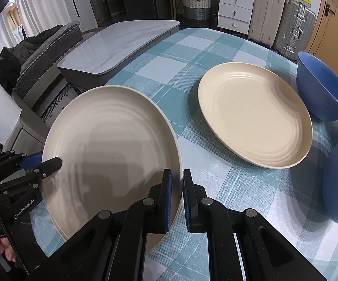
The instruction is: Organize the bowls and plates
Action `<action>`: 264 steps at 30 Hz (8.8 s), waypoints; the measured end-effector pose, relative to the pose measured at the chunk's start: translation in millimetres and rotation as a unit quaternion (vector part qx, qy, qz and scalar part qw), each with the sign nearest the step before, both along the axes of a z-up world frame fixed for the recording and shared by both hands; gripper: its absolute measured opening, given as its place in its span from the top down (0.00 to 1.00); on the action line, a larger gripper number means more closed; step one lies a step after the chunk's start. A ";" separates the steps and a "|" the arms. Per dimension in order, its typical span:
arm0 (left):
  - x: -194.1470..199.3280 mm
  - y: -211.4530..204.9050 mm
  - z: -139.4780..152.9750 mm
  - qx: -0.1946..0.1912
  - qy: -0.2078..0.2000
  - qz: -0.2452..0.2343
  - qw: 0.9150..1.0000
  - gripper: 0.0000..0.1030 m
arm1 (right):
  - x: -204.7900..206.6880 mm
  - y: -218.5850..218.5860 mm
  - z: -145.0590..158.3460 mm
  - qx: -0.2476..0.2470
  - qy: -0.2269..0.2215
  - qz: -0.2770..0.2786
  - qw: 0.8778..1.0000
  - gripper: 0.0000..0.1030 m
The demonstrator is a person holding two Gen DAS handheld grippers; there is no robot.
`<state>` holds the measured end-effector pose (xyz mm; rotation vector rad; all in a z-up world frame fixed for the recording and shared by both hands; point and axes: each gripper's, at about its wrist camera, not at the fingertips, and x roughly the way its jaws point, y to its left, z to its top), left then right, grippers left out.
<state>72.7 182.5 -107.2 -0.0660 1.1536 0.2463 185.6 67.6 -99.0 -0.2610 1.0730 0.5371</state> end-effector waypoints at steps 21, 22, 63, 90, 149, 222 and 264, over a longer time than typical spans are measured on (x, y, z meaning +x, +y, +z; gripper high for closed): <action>1.9 -2.1 -11.2 -0.007 0.010 -0.014 1.000 0.75 | -1.3 -6.2 -13.1 -0.015 0.023 0.017 0.999 0.91; 1.7 -0.9 -11.6 -0.010 0.011 -0.014 1.000 0.75 | -1.3 -6.5 -13.1 -0.014 0.023 0.016 0.999 0.91; -47.1 -80.1 82.8 -0.029 -0.203 -0.070 0.976 0.06 | -117.1 -93.6 95.8 0.129 -0.230 -0.058 0.963 0.13; -11.5 -101.7 91.8 -0.016 -0.188 -0.091 0.978 0.06 | -110.0 -154.8 98.7 0.155 -0.239 -0.159 0.945 0.01; 265.9 -83.2 -9.6 -0.102 0.071 -0.196 0.973 0.61 | 48.0 -117.3 -16.8 0.179 -0.028 -0.271 0.945 0.01; 228.8 9.8 -4.6 -0.152 0.053 -0.109 0.981 0.90 | 155.0 -56.4 -33.5 0.059 -0.021 -0.172 0.983 0.83; 86.8 20.4 60.0 -0.127 -0.029 -0.055 0.990 0.89 | 41.0 -51.5 40.0 0.110 -0.059 -0.122 0.985 0.87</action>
